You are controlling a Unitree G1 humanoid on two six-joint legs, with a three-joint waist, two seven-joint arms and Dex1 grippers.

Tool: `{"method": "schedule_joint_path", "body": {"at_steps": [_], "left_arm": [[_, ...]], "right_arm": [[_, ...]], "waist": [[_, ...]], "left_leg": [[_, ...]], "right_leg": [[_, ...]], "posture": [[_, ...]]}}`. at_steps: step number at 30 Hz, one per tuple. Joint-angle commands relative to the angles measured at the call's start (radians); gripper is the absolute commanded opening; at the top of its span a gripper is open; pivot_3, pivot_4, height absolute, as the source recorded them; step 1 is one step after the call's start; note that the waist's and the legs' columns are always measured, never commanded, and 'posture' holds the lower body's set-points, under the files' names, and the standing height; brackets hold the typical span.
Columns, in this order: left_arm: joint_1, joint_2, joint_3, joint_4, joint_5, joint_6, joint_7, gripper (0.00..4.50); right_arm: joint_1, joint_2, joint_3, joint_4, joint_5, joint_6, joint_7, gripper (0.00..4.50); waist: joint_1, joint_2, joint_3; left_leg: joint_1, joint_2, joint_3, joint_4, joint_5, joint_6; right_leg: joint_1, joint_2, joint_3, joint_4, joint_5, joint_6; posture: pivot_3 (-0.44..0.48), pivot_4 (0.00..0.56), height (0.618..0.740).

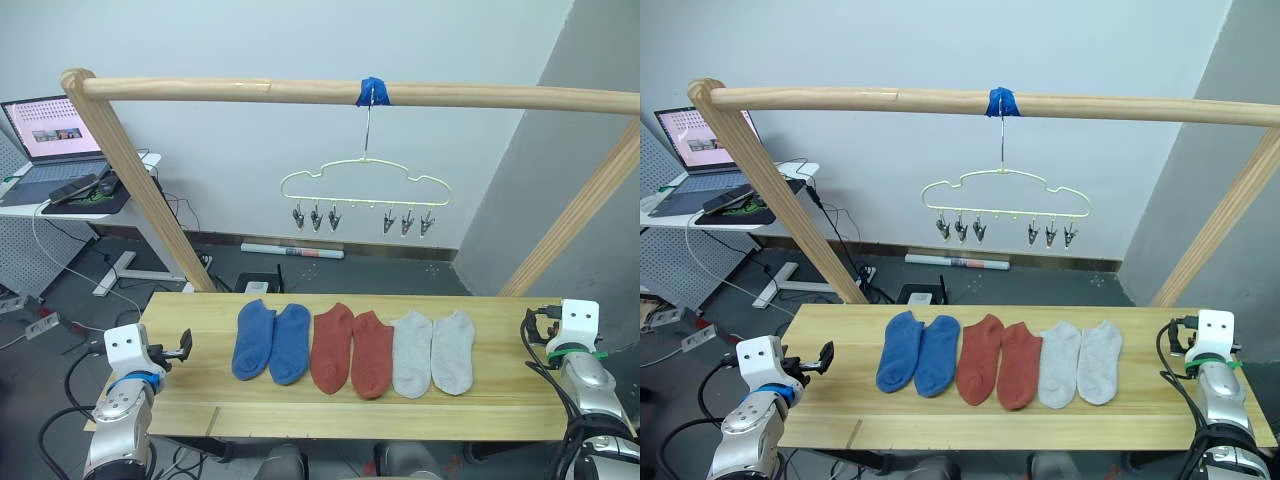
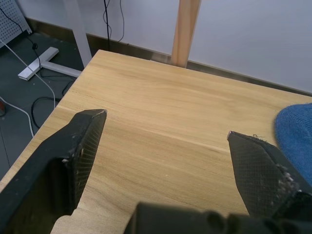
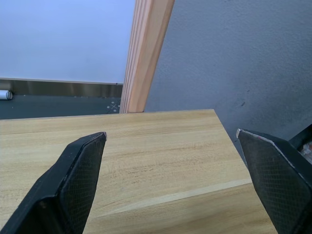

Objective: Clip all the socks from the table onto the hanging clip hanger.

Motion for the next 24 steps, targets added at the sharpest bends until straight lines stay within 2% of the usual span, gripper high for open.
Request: {"method": "schedule_joint_path", "body": {"at_steps": [1,5,10,14,17,19,24], "left_arm": [[0.001,0.025,0.031,-0.036,0.000,-0.019,0.016,4.47],[0.019,0.027,0.036,-0.092,0.004,-0.014,0.033,4.47],[0.060,0.022,0.040,-0.238,-0.057,0.051,-0.030,4.47],[0.122,0.016,0.067,-0.645,-0.191,0.151,-0.045,4.47],[0.108,0.016,0.057,-0.754,-0.214,0.222,-0.019,4.47],[0.059,0.023,0.002,-0.809,-0.202,0.267,-0.024,4.47],[-0.047,0.022,-0.062,-0.806,-0.173,0.313,-0.029,4.47]], "right_arm": [[-0.015,-0.018,-0.014,-0.024,-0.002,-0.017,-0.007,4.50],[-0.007,-0.020,-0.010,-0.038,-0.005,-0.018,-0.002,4.50],[0.005,-0.021,-0.004,-0.084,0.006,-0.010,0.046,4.50],[0.084,-0.028,0.040,-0.489,0.172,0.169,0.334,4.50],[0.112,-0.044,0.083,-0.675,0.209,0.279,0.419,4.50],[0.111,-0.048,0.129,-0.806,0.249,0.353,0.485,4.50],[0.084,-0.041,0.178,-0.962,0.297,0.457,0.547,4.50]], "waist": [[0.000,0.000,0.000],[0.000,-0.001,0.002],[0.001,-0.002,0.004],[0.000,-0.001,0.016],[0.000,0.002,0.019],[0.001,0.003,0.021],[0.002,0.000,0.026]], "left_leg": [[0.000,0.000,0.000,0.000,0.000,0.000],[0.000,0.000,0.000,0.000,0.000,0.000],[-0.001,0.000,0.000,0.000,0.000,0.000],[-0.004,0.001,0.000,0.000,0.000,-0.001],[-0.007,0.001,-0.001,0.001,0.000,-0.001],[-0.007,0.001,-0.001,0.001,0.000,-0.001],[-0.009,0.000,-0.002,0.001,0.000,-0.001]], "right_leg": [[0.000,0.000,0.000,0.000,0.000,0.000],[0.000,0.000,0.000,0.000,0.000,0.000],[0.000,0.000,0.000,0.000,0.000,0.000],[-0.003,0.000,0.000,0.000,0.000,0.000],[-0.006,0.000,0.000,0.001,0.000,0.000],[-0.006,0.000,0.000,0.000,0.000,0.000],[-0.007,0.000,-0.002,0.000,0.000,0.001]], "posture": [[-0.006,0.068,0.740],[-0.007,0.068,0.740],[-0.009,0.069,0.740],[-0.043,0.082,0.740],[-0.057,0.090,0.740],[-0.062,0.091,0.740],[-0.074,0.095,0.740]]}}
